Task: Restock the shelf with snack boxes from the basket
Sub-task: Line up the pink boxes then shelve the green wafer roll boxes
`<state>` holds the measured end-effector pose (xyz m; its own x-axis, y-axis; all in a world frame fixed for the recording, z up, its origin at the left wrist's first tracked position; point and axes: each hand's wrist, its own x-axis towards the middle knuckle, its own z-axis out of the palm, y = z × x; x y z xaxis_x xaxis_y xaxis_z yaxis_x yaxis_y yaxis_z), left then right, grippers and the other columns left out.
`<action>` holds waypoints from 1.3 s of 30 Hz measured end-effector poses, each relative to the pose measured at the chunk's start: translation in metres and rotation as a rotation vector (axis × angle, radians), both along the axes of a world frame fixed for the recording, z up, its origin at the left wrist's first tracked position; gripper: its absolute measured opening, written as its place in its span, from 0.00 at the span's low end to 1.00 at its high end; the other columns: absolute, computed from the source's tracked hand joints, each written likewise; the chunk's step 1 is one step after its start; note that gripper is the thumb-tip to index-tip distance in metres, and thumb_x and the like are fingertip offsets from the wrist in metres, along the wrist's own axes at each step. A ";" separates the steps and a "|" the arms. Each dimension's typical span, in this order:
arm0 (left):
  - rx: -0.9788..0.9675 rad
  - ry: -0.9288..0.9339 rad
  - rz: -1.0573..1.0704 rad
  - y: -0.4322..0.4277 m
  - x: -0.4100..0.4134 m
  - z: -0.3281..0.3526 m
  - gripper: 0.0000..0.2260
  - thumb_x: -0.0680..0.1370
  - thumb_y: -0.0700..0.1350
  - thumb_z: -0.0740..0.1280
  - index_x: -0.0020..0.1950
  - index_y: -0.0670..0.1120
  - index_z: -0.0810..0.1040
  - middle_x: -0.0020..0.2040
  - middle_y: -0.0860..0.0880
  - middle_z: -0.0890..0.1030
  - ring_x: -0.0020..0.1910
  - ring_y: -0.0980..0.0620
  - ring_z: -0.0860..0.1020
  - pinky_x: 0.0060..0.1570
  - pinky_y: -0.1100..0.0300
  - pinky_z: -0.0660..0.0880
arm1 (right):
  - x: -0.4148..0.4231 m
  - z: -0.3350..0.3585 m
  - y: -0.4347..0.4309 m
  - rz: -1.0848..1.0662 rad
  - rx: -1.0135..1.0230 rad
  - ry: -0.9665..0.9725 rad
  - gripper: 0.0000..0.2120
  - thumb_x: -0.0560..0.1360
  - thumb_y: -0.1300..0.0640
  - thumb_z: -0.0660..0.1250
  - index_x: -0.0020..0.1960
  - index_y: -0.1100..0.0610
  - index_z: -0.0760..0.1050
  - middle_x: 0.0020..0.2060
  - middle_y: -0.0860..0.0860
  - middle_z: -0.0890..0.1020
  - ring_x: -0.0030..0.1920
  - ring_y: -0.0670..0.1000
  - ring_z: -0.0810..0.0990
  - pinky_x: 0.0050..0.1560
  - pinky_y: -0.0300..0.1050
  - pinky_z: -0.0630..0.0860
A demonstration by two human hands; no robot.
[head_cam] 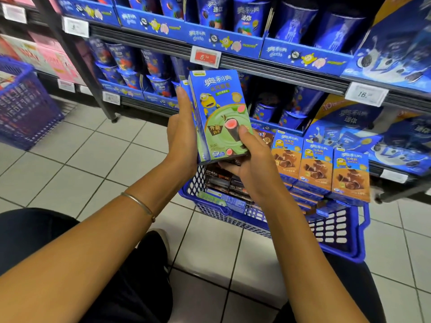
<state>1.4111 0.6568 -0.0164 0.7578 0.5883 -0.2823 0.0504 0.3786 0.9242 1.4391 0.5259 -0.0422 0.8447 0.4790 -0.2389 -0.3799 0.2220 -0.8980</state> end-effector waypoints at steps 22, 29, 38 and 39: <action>-0.233 -0.130 -0.127 0.014 0.000 0.022 0.16 0.87 0.54 0.62 0.61 0.45 0.83 0.55 0.43 0.88 0.53 0.41 0.87 0.61 0.42 0.83 | 0.023 -0.106 -0.002 0.345 -0.874 -0.154 0.22 0.81 0.45 0.66 0.48 0.65 0.74 0.53 0.66 0.80 0.55 0.62 0.80 0.54 0.51 0.74; -0.424 -0.183 -0.211 0.010 -0.007 0.025 0.27 0.86 0.61 0.62 0.75 0.43 0.78 0.69 0.39 0.83 0.68 0.36 0.81 0.68 0.35 0.77 | 0.028 -0.165 0.002 0.814 -1.188 -0.096 0.21 0.82 0.55 0.64 0.69 0.67 0.73 0.68 0.66 0.76 0.66 0.64 0.76 0.69 0.57 0.73; -0.458 -0.284 -0.217 0.023 0.000 0.021 0.35 0.83 0.72 0.56 0.70 0.45 0.81 0.58 0.42 0.86 0.56 0.40 0.85 0.61 0.41 0.81 | 0.028 -0.133 -0.024 0.553 -0.932 -0.306 0.23 0.78 0.33 0.64 0.46 0.53 0.80 0.38 0.51 0.80 0.37 0.51 0.76 0.41 0.47 0.70; -0.461 -0.288 -0.221 0.024 0.001 0.020 0.34 0.83 0.71 0.56 0.71 0.45 0.80 0.59 0.41 0.85 0.57 0.39 0.84 0.63 0.40 0.81 | 0.028 -0.123 -0.027 0.467 -0.871 -0.323 0.26 0.76 0.30 0.62 0.48 0.53 0.81 0.39 0.50 0.83 0.38 0.51 0.79 0.43 0.47 0.74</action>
<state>1.4120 0.6810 0.0037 0.9326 0.2730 -0.2362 -0.0549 0.7539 0.6547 1.4667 0.4986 -0.1652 0.7049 0.5449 -0.4541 0.0258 -0.6595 -0.7513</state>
